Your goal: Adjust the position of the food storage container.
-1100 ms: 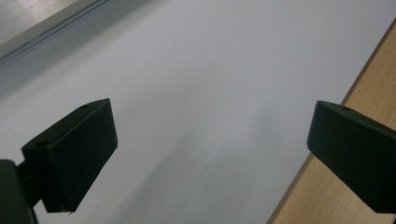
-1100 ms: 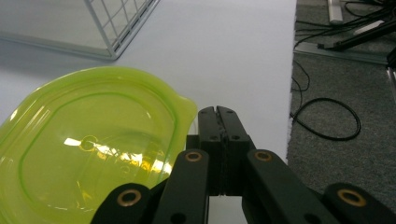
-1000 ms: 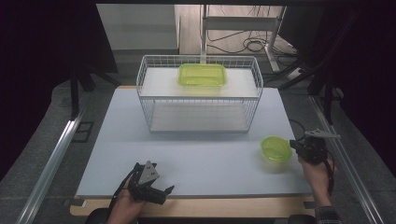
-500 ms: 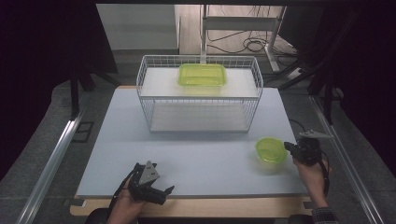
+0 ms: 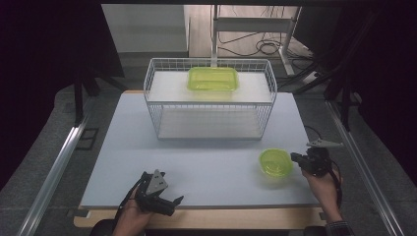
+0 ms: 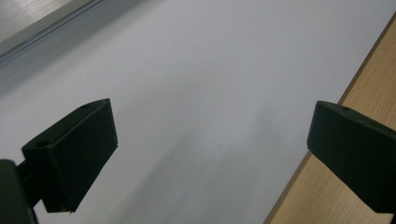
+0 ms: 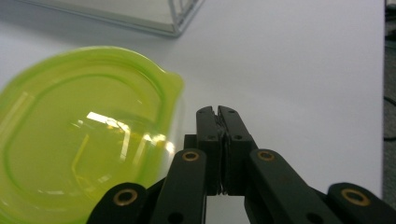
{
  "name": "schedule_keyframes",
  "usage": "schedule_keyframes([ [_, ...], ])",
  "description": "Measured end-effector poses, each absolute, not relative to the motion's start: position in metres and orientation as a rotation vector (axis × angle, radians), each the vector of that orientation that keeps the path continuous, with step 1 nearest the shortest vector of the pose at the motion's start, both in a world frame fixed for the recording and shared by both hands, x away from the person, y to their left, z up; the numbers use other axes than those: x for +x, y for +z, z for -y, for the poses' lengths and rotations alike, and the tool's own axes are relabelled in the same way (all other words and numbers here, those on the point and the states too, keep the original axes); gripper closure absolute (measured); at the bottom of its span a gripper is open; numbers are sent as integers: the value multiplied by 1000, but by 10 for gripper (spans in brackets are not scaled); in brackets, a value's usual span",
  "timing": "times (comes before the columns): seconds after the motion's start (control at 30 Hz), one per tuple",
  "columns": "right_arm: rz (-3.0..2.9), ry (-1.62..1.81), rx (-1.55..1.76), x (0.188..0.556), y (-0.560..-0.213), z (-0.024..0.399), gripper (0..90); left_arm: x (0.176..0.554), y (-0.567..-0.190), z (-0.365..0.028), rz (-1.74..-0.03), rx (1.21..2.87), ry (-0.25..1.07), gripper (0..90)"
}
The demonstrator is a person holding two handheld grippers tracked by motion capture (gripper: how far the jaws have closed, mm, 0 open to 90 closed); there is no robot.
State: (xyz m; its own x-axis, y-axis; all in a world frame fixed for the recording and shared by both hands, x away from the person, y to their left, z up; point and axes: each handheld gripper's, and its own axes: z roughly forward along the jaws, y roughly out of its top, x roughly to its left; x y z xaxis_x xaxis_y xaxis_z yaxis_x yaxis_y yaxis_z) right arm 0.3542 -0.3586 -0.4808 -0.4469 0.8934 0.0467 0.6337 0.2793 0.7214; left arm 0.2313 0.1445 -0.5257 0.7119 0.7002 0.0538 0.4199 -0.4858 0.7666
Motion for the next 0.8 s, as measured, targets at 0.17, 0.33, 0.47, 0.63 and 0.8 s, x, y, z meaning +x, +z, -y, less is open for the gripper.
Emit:
schedule_keyframes([
  [0.17,-2217,958,1402,350,-485,363,888,231,-526,-144,-849,2150,468,18],
  [0.33,-2326,957,1385,344,-494,355,888,232,-526,-144,-850,2154,467,18],
  [0.47,-2357,966,1376,342,-497,350,888,232,-526,-144,-852,2154,467,19],
  [0.63,-2390,997,1356,342,-498,342,888,232,-527,-144,-851,2155,466,19],
  [0.8,-2413,1013,1339,342,-499,334,888,232,-527,-144,-851,2156,465,19],
])
